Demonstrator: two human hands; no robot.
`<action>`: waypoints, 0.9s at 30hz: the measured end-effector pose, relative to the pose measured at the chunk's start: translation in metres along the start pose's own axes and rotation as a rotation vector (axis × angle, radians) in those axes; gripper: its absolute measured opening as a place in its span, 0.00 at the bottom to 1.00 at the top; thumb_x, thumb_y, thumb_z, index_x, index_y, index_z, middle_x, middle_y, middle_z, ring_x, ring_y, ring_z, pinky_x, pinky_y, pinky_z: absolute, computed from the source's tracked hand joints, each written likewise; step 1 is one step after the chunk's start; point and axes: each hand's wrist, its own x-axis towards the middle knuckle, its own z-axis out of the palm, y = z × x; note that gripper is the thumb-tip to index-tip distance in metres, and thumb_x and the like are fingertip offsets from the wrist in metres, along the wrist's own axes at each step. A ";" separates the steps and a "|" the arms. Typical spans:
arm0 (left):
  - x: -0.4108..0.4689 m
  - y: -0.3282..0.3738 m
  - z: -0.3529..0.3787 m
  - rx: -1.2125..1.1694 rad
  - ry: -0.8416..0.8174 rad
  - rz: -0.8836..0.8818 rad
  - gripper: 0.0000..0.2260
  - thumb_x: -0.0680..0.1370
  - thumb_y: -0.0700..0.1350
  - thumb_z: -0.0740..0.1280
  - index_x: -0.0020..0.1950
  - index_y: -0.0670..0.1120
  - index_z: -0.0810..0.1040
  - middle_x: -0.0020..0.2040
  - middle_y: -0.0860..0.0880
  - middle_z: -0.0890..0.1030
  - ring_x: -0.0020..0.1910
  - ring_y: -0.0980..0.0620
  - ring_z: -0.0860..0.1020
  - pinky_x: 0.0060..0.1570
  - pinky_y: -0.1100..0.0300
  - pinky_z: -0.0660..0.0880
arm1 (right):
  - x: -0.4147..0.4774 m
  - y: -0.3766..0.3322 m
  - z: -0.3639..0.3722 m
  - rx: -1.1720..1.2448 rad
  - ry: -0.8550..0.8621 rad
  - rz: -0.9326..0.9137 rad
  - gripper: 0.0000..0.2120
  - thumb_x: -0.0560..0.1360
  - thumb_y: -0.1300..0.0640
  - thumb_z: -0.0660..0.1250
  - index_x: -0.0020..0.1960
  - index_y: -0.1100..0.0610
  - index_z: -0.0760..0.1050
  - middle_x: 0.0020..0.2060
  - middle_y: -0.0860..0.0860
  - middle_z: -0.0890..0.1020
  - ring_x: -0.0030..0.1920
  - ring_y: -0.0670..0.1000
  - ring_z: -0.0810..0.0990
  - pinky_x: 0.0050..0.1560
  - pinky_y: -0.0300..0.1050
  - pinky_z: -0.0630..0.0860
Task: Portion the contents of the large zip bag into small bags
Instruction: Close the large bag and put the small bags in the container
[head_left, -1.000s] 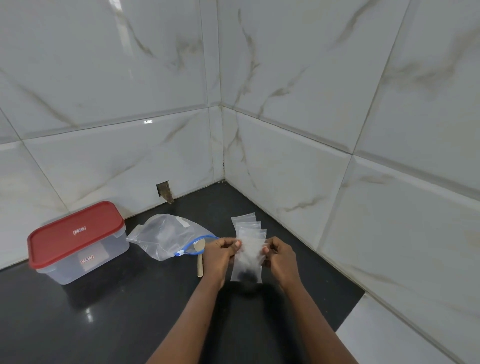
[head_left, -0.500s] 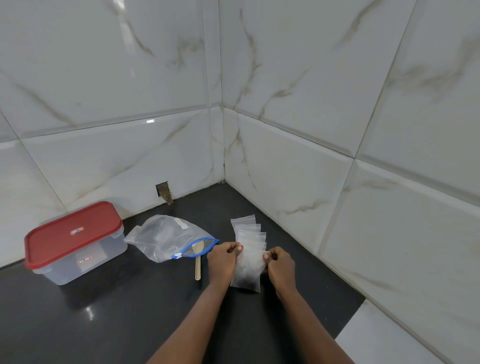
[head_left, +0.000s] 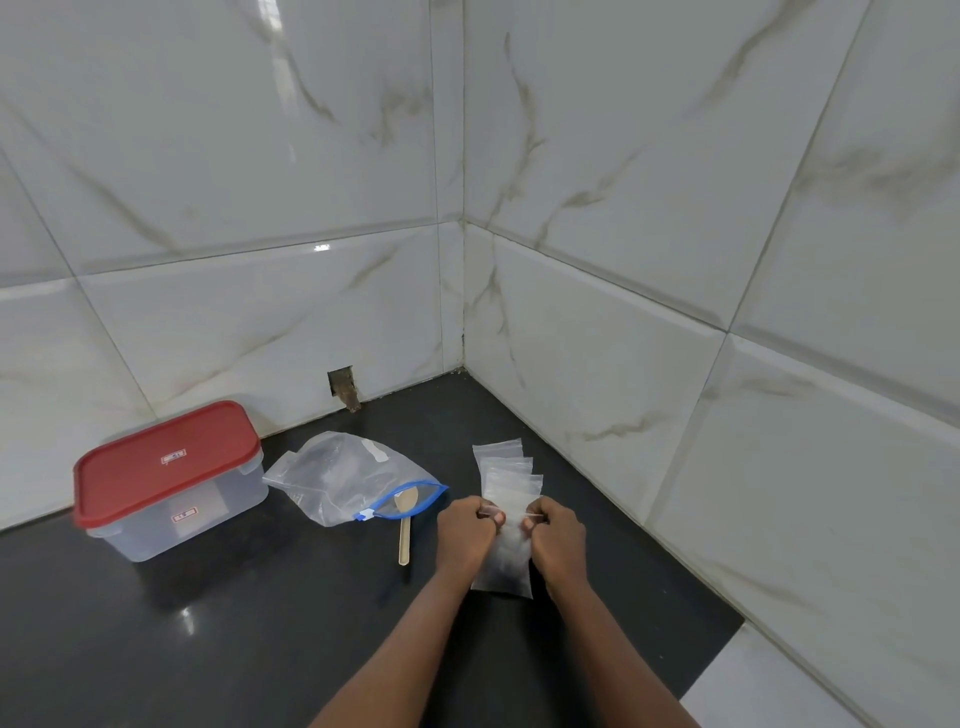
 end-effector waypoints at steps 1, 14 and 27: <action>0.001 0.000 0.002 -0.001 0.012 -0.006 0.06 0.76 0.43 0.66 0.50 0.44 0.80 0.46 0.47 0.80 0.49 0.52 0.78 0.53 0.61 0.74 | 0.001 -0.001 0.001 -0.010 0.014 0.003 0.08 0.73 0.68 0.61 0.40 0.58 0.74 0.36 0.51 0.76 0.36 0.46 0.72 0.33 0.32 0.65; -0.014 0.018 -0.070 -0.178 0.573 0.536 0.10 0.75 0.33 0.65 0.53 0.42 0.81 0.48 0.51 0.81 0.47 0.58 0.78 0.50 0.74 0.72 | -0.016 -0.032 0.061 -0.448 0.220 -0.701 0.07 0.67 0.61 0.65 0.45 0.55 0.77 0.45 0.52 0.80 0.43 0.53 0.81 0.40 0.46 0.78; 0.019 -0.098 -0.185 -0.342 0.584 -0.234 0.20 0.79 0.35 0.57 0.71 0.44 0.65 0.68 0.42 0.70 0.67 0.41 0.69 0.66 0.48 0.66 | -0.033 -0.075 0.119 -0.605 -0.017 -1.072 0.13 0.55 0.54 0.83 0.33 0.52 0.81 0.33 0.46 0.83 0.34 0.46 0.82 0.32 0.33 0.78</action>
